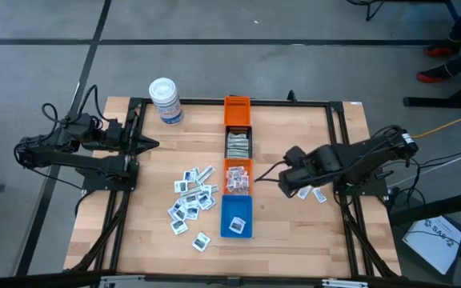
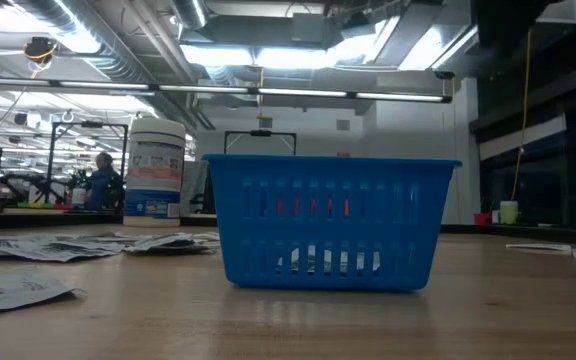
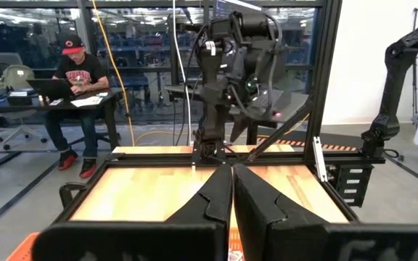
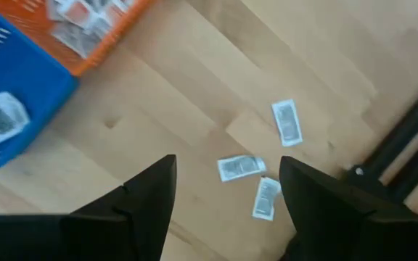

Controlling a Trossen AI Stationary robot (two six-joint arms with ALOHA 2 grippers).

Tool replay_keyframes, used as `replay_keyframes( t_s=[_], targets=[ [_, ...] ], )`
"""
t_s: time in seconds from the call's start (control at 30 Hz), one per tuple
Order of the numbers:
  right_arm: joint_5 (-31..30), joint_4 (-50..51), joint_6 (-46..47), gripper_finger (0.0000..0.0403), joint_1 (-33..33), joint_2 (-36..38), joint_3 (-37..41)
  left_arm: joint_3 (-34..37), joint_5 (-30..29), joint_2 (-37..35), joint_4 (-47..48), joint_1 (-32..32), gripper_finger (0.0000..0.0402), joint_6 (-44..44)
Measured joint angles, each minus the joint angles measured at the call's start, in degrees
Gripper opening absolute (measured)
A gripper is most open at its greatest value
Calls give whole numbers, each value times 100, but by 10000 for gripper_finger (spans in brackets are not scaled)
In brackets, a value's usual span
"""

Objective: Pick & Place First Aid Supplies
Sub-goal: Put the orange ointment pack into the bottom orange bin

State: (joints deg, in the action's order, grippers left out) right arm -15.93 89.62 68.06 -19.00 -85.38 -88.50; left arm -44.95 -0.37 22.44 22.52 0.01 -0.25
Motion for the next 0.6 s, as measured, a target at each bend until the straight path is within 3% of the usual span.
replay_keyframes(
  t_s=[0.3,0.6],
  targets=[
    [578,-551,937,243,-260,7,1306,0,0,0,0,0,10,1],
    [946,-1675,955,243,-416,7,2618,0,1,1,0,0,12,0]
  ],
)
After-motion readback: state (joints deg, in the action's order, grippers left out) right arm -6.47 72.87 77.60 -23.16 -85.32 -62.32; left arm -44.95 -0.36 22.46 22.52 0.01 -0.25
